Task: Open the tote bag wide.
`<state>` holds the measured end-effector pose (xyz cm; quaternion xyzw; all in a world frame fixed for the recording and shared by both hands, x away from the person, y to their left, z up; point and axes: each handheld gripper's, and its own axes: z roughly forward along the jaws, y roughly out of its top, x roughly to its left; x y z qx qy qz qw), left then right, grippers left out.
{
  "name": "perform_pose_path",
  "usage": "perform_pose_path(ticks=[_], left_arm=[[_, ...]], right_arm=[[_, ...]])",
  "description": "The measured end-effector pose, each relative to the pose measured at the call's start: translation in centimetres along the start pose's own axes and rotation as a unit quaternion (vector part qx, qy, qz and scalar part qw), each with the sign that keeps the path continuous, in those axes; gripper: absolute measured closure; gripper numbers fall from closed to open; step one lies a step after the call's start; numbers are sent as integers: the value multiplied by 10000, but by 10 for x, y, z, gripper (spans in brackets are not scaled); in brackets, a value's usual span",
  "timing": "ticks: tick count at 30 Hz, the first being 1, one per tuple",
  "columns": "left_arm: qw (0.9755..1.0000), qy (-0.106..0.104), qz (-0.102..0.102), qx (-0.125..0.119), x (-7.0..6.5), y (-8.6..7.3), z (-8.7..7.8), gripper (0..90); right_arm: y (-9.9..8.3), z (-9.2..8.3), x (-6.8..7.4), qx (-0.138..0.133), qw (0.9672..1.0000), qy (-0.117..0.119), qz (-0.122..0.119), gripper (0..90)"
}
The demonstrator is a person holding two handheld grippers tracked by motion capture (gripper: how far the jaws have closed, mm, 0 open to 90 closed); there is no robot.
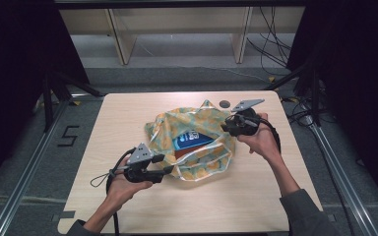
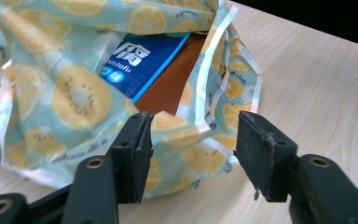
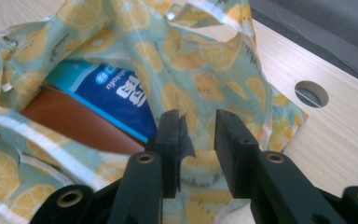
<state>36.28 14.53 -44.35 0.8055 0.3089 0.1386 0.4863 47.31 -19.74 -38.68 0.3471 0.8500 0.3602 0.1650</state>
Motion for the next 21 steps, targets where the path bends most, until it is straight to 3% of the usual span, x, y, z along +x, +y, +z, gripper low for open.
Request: perform_pose_path(ticks=[1,4,7,8,9,10,11,21], left_arm=[[10000,0,-71,-14,0,-4,-2,439],[9999,94,-71,21,-1,-9,-4,414],[9999,77,-93,56,-3,-13,-7,389],[9996,126,-230,55,-5,-15,-8,380],[9996,140,-215,67,-5,-16,-9,373],[9996,140,-215,67,-5,-16,-9,367],[9996,164,-221,35,-6,-19,-9,364],[9986,400,-348,22,-7,-29,-17,309]], right_arm=[[-4,1,2,-130,9999,-78,41,693],[-12,-4,4,-64,9999,-36,88,636],[-20,-8,3,-179,9997,-55,178,587],[-23,-9,4,-211,9995,-37,213,576],[-25,-10,3,-332,9993,-103,118,564],[-27,-13,5,-271,9994,-44,207,550],[-30,-13,6,-375,9990,-80,210,534],[-52,-26,13,-317,9991,25,295,446]])
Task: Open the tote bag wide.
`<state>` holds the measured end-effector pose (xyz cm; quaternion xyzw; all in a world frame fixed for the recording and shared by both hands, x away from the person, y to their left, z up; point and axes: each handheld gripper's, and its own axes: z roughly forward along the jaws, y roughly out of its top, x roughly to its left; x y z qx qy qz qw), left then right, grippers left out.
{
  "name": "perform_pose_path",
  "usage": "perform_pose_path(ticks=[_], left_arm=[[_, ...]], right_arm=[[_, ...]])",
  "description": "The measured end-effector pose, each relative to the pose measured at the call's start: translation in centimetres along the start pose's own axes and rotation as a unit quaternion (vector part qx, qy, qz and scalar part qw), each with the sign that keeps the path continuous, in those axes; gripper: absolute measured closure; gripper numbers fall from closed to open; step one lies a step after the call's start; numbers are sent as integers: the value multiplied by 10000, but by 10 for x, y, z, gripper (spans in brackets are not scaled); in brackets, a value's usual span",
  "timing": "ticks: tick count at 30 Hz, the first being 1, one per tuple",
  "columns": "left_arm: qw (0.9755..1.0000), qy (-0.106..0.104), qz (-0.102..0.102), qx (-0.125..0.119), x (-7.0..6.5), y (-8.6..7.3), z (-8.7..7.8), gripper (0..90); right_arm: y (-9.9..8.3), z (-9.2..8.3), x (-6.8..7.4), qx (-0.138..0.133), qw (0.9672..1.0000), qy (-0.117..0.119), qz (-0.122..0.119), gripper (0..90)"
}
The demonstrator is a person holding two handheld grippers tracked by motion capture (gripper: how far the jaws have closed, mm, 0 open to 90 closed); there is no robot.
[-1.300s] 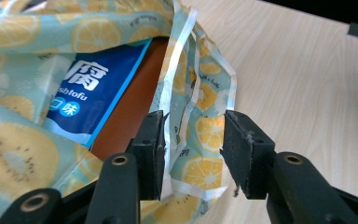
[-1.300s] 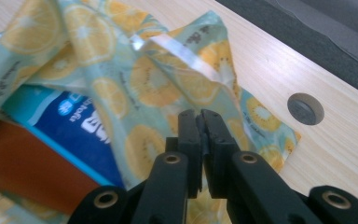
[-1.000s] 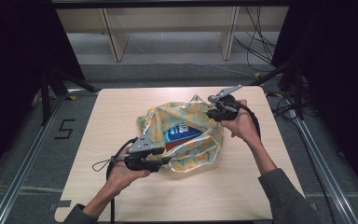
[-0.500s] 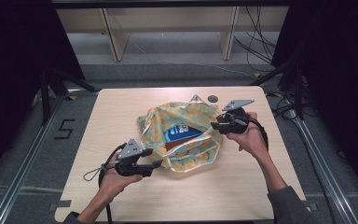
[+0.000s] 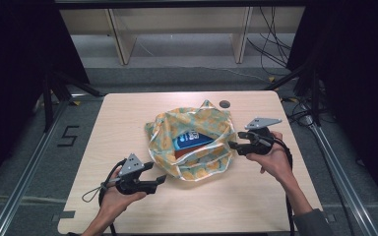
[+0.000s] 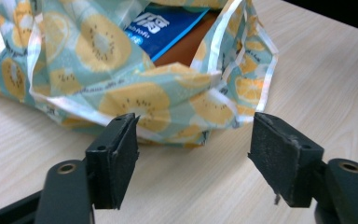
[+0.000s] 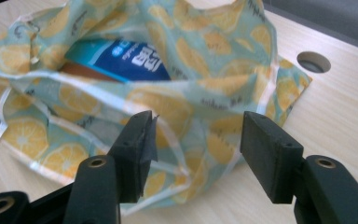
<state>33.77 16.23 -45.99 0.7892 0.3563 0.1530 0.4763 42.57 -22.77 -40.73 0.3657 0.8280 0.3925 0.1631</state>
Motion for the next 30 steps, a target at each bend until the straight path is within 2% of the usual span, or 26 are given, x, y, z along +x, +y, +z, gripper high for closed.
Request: perform_pose_path(ticks=[1,3,5,7,8,9,11,12,13,15,16,18,19,21,22,23,24,26,28,30], left_arm=[[10000,0,31,59,0,-2,-1,309],[10000,19,-23,67,0,-5,-2,296],[9999,65,-117,60,0,-11,-4,288],[9999,83,-70,86,1,-12,-5,287],[9998,117,-129,53,1,-17,-6,287],[9998,117,-129,53,1,-17,-6,287],[9994,159,-306,29,1,-23,-7,287],[9994,159,-306,29,1,-23,-7,287],[9993,182,-323,47,2,-25,-9,286],[9996,169,-244,43,3,-26,-9,286],[9992,190,-350,53,2,-28,-9,285],[9990,211,-378,66,1,-30,-9,284],[9990,187,-404,-8,0,-31,-8,281],[9991,174,-397,42,-1,-32,-8,279],[9994,174,-285,52,-2,-33,-8,277],[9990,195,-400,26,-4,-34,-7,275],[9993,191,-317,52,-4,-34,-8,275],[9992,175,-355,84,-7,-36,-6,268],[9993,141,-340,75,-9,-37,-6,260],[9994,126,-322,95,-10,-38,-6,244]], right_arm=[[0,0,0,0,10000,0,0,446],[-6,-1,2,-55,10000,-41,26,437],[-14,-5,2,3,10000,6,47,419],[-17,-5,2,-15,10000,-22,42,416],[-22,-5,4,-12,9999,11,132,413],[-22,-5,4,-12,9999,11,132,413],[-27,-6,4,7,9999,-31,96,408],[-29,-7,7,73,9998,-14,204,406],[-31,-7,6,-11,9999,-25,130,400],[-32,-9,8,79,9997,-3,213,393],[-35,-10,7,11,9999,-34,114,390],[-39,-12,11,-1,9998,-39,171,386],[-40,-12,12,-20,9998,-38,189,384],[-42,-13,12,-15,9999,-28,145,382],[-45,-12,17,9,9999,17,138,381],[-47,-12,17,-7,10000,-14,64,380],[-48,-12,20,47,9999,21,94,380],[-51,-11,22,4,10000,-6,32,375],[-53,-13,26,68,9999,41,84,371],[-55,-13,27,-2,10000,-13,-79,367]])
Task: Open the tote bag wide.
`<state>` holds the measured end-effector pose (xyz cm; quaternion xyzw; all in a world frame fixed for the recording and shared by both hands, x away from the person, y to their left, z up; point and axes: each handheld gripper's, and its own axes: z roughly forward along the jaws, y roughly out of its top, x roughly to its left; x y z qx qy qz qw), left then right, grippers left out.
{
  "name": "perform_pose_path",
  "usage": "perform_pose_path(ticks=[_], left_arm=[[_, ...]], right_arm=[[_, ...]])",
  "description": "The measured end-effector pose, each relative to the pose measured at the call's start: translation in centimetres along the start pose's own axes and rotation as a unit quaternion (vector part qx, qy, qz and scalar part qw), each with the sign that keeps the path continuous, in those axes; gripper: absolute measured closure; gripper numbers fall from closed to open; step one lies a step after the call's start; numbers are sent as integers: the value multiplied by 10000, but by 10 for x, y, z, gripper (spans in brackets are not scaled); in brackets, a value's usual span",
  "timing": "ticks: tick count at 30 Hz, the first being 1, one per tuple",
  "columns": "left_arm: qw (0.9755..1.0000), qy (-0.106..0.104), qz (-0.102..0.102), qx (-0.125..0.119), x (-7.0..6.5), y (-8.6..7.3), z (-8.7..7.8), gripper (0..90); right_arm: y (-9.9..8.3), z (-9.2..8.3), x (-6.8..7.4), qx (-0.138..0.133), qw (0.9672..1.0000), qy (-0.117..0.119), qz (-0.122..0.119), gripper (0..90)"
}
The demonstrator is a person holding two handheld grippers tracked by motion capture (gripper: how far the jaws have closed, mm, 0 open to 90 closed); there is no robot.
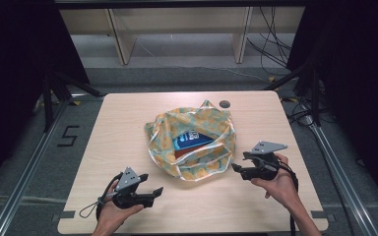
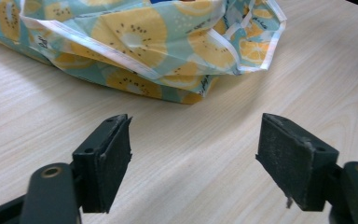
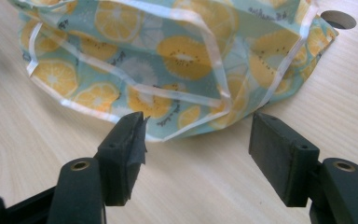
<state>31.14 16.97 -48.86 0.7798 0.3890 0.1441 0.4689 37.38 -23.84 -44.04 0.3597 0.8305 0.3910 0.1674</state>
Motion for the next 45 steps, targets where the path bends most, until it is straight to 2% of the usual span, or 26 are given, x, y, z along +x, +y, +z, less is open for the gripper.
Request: perform_pose_path(ticks=[1,2,3,4,6,7,8,11,12,13,14,15,16,17,18,21,22,25,26,28,29,31,32,35,37,45], left_arm=[[10000,-24,-9,-32,-1,0,0,238],[10000,-31,36,-19,-1,0,0,233],[10000,-46,70,-50,-1,-1,1,228],[10000,-21,-35,-22,-2,-1,0,224],[9999,0,114,20,-1,-1,0,218],[10000,-6,-21,-13,-2,-2,0,214],[10000,17,66,31,-2,-2,-1,211],[10000,5,24,40,-4,-3,-1,208],[10000,-51,77,37,-4,-3,-1,204],[10000,-34,36,77,-5,-3,-1,202],[9998,-41,160,88,-5,-3,-1,200],[9998,-41,160,88,-5,-3,-1,198],[9998,-19,150,102,-6,-3,-1,196],[9998,-15,156,104,-6,-3,-1,195],[9998,-10,157,113,-5,-3,-1,194],[9998,-2,168,120,-5,-3,-1,193],[9998,1,173,123,-5,-3,-1,193],[9999,-29,152,75,-6,-3,0,193],[9998,-24,158,75,-6,-3,0,193],[9998,-8,188,100,-5,-3,0,193],[9997,11,210,121,-5,-3,0,193],[9997,17,215,119,-5,-3,0,194],[9997,19,218,120,-5,-3,0,194],[9998,10,196,95,-5,-3,1,194],[9997,6,204,106,-5,-3,1,194],[9995,24,265,149,-4,-3,1,194]], right_arm=[[-1,-2,3,86,9999,43,143,366],[-3,-3,4,81,9998,31,164,364],[-5,-3,4,23,10000,14,84,363],[-7,-3,5,15,10000,-6,32,362],[-12,-3,7,14,10000,-23,-7,357],[-14,-4,8,58,10000,-11,17,356],[-17,-4,11,93,9999,-26,116,355],[-22,-5,13,95,9999,-41,4,352],[-23,-6,15,165,9998,26,111,352],[-26,-6,15,91,9999,-10,-69,352],[-30,-8,17,141,9999,4,-40,352],[-31,-8,21,160,9998,16,101,352],[-34,-8,20,103,9999,-26,-77,351],[-35,-9,22,188,9998,-4,21,351],[-37,-9,22,165,9998,-18,-77,351],[-41,-10,25,148,9999,-20,43,351],[-45,-10,30,215,9996,-22,163,349],[-51,-8,30,167,9998,-59,-43,348],[-53,-9,33,305,9995,-16,110,347],[-55,-8,34,234,9997,-49,69,347],[-57,-10,34,313,9995,-32,-42,345],[-59,-11,35,263,9996,-11,27,345],[-59,-12,34,274,9996,-16,-80,345],[-61,-14,35,295,9995,-42,73,344],[-63,-12,33,247,9997,-52,-34,344],[-64,-10,35,335,9994,-3,18,343]])
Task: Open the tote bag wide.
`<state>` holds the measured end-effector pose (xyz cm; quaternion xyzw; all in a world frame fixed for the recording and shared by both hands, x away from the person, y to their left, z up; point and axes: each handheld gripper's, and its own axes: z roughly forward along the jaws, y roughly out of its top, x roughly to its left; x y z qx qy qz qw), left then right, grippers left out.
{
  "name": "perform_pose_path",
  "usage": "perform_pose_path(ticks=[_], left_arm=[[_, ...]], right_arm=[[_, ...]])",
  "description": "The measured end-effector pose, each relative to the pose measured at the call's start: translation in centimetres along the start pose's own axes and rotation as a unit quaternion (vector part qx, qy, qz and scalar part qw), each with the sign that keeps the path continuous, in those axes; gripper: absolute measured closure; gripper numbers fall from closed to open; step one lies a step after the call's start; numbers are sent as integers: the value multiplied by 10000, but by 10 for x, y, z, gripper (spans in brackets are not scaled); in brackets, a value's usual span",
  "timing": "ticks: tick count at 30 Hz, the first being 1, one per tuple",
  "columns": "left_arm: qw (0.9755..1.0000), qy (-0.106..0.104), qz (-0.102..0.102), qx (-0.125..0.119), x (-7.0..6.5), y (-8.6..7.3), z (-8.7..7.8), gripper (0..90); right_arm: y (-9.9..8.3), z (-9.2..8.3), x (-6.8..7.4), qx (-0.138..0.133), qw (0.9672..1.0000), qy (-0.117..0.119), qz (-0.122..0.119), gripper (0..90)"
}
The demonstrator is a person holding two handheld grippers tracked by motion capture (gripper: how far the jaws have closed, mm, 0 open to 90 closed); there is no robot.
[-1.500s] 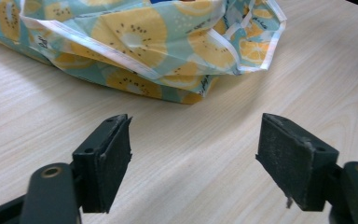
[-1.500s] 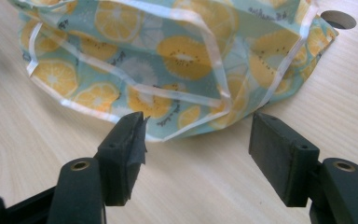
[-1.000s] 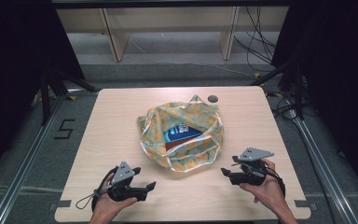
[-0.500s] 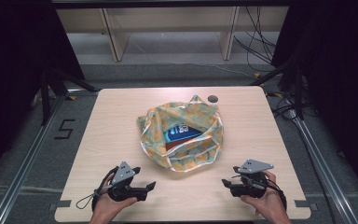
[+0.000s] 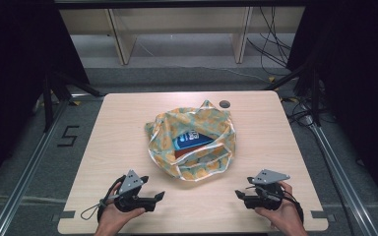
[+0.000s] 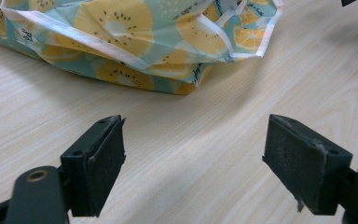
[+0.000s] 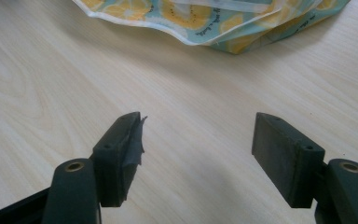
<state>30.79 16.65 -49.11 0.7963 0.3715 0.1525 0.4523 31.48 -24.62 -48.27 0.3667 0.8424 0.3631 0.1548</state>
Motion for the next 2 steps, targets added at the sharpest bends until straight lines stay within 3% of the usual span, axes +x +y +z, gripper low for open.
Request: perform_pose_path(ticks=[2], left_arm=[[10000,1,6,4,0,0,0,194]], right_arm=[[0,0,-1,35,10000,6,-19,342]])
